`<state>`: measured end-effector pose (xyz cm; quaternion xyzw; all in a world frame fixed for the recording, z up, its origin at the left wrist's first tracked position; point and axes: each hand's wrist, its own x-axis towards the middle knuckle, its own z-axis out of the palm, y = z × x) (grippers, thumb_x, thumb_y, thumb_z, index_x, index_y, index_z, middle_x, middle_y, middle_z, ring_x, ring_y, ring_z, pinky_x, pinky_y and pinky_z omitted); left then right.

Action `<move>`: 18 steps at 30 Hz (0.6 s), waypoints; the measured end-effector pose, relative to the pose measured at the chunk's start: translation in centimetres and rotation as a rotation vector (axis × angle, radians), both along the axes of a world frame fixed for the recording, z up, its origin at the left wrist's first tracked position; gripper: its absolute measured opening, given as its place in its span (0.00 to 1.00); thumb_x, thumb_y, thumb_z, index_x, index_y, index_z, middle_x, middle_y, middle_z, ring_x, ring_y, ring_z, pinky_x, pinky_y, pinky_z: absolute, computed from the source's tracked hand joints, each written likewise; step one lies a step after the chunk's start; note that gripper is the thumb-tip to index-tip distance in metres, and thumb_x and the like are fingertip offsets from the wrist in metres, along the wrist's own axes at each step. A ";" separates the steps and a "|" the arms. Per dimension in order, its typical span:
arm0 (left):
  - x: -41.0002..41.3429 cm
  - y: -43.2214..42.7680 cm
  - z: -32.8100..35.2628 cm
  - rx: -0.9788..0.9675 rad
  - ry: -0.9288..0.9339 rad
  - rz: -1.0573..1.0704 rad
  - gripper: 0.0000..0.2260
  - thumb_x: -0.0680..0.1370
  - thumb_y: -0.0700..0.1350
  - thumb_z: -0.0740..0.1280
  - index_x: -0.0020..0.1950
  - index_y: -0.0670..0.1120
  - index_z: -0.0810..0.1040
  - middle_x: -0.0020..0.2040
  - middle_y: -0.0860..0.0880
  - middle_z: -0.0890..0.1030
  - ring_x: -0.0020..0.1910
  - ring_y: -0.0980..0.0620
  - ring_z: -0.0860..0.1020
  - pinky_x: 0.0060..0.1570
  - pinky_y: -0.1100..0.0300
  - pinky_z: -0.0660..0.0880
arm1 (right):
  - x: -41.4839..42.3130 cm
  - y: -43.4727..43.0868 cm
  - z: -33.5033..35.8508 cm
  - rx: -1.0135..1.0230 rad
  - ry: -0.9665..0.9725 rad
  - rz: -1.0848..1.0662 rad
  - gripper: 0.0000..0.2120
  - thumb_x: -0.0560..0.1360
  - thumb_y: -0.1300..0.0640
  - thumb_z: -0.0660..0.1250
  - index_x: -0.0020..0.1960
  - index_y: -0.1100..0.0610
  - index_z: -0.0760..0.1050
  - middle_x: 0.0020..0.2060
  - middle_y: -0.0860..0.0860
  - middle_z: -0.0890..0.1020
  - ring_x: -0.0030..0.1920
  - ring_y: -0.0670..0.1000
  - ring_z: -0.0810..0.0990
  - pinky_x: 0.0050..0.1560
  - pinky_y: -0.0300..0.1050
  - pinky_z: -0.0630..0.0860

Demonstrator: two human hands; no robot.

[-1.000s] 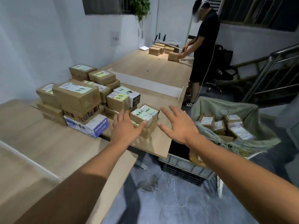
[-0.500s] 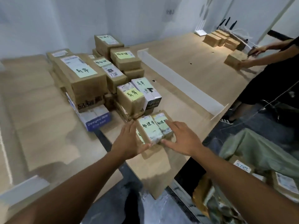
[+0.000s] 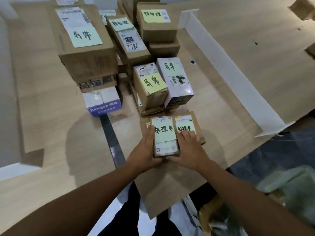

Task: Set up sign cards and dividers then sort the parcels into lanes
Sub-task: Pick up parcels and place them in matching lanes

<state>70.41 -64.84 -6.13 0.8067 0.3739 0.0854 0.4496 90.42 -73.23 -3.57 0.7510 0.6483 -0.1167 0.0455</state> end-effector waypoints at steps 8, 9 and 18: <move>-1.1 -1.2 6.4 0.048 -0.166 0.200 0.53 0.73 0.52 0.78 0.84 0.57 0.42 0.82 0.56 0.60 0.78 0.59 0.63 0.74 0.53 0.68 | -0.7 2.4 5.2 0.186 0.380 0.122 0.50 0.66 0.38 0.78 0.78 0.58 0.60 0.63 0.57 0.77 0.60 0.57 0.72 0.58 0.54 0.70; -1.7 -1.3 7.3 0.071 -0.182 0.228 0.52 0.72 0.52 0.78 0.84 0.57 0.43 0.81 0.57 0.61 0.77 0.59 0.64 0.73 0.53 0.70 | -1.0 3.2 6.3 0.176 0.390 0.165 0.51 0.66 0.37 0.77 0.80 0.56 0.57 0.66 0.55 0.76 0.62 0.56 0.71 0.61 0.54 0.70; -10.7 -5.2 14.1 0.295 -0.179 0.570 0.54 0.71 0.47 0.79 0.83 0.60 0.43 0.79 0.59 0.65 0.73 0.58 0.72 0.66 0.51 0.76 | -9.0 6.4 12.6 0.346 0.376 0.586 0.55 0.67 0.28 0.69 0.81 0.61 0.57 0.70 0.54 0.73 0.64 0.57 0.72 0.67 0.55 0.67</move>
